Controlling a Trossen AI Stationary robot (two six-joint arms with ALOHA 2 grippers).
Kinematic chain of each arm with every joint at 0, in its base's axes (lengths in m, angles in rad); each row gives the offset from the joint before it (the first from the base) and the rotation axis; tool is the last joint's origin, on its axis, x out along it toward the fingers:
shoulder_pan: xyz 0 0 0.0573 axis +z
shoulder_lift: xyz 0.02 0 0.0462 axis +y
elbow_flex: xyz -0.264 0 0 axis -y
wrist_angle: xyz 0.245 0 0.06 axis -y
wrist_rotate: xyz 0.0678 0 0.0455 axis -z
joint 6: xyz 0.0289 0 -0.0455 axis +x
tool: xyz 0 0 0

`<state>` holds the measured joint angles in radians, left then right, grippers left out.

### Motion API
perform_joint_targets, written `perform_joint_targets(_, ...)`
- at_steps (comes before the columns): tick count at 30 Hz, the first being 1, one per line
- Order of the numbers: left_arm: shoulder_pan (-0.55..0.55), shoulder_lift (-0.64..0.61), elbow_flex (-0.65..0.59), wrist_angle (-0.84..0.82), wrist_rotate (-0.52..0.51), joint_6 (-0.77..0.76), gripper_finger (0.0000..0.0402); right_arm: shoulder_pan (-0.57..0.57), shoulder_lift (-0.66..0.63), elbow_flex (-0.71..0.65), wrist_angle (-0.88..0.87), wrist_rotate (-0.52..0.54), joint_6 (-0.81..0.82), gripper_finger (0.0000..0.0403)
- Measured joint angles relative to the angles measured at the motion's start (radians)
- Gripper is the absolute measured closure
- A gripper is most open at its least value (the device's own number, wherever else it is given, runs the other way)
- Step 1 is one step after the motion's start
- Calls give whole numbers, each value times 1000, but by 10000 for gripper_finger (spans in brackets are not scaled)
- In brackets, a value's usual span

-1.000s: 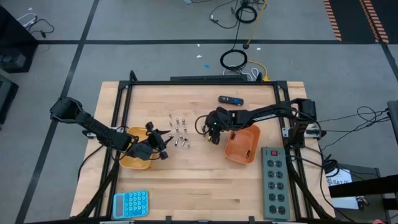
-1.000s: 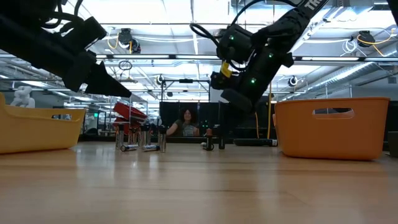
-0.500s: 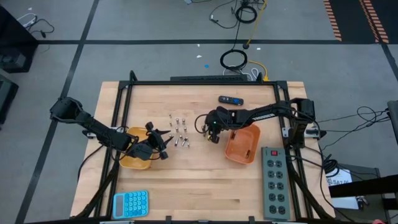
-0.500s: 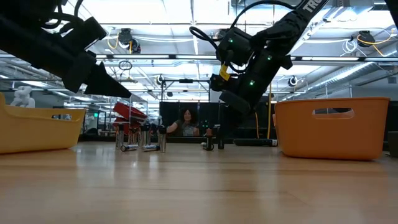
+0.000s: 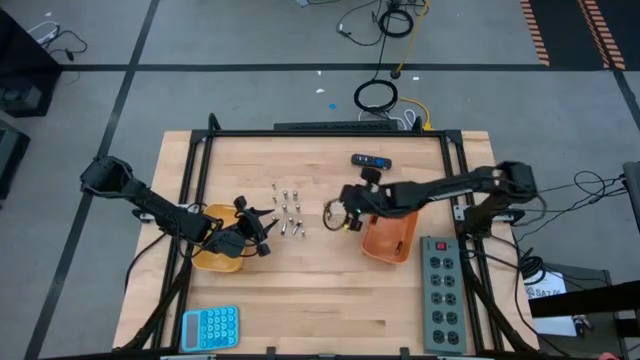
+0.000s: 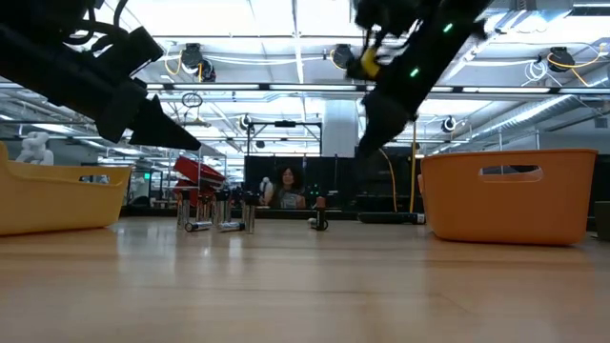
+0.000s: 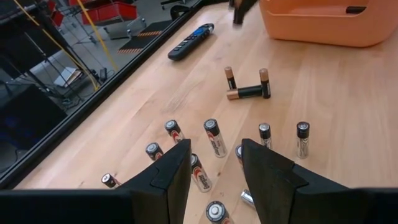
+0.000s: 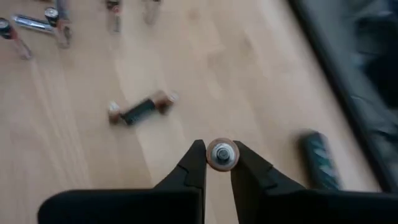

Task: Sort batteries
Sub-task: Put the black battery into the orange bin

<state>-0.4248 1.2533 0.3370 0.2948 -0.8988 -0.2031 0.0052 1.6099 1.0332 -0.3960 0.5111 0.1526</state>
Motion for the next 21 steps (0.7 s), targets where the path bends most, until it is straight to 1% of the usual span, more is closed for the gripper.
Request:
perform_joint_targets(3,0,0,0,0,0,-1,249,61,-60,2,-186,108,131,376)
perform_joint_targets(4,0,0,0,1,1,-1,249,82,-74,2,-252,127,188,376)
perform_joint_targets(6,0,0,0,-2,20,0,249,125,-92,2,-357,138,299,376)
perform_joint_targets(8,0,0,0,-16,52,0,249,175,-104,2,-420,140,383,376)
perform_joint_targets(11,0,0,0,-30,79,0,249,237,-103,0,-474,138,477,376)
perform_joint_targets(13,0,0,0,-18,77,0,249,264,-103,-12,-480,138,529,375)
perform_joint_targets(15,5,0,0,-3,71,-21,249,286,-103,-32,-485,138,577,357)
perform_joint_targets(17,19,0,7,-3,81,-49,249,305,-103,-57,-488,138,617,327)
perform_joint_targets(19,34,-1,18,-2,114,-53,249,320,-103,-85,-478,139,649,298)
perform_joint_targets(21,51,-1,32,-13,148,-54,249,333,-102,-106,-479,139,679,279)
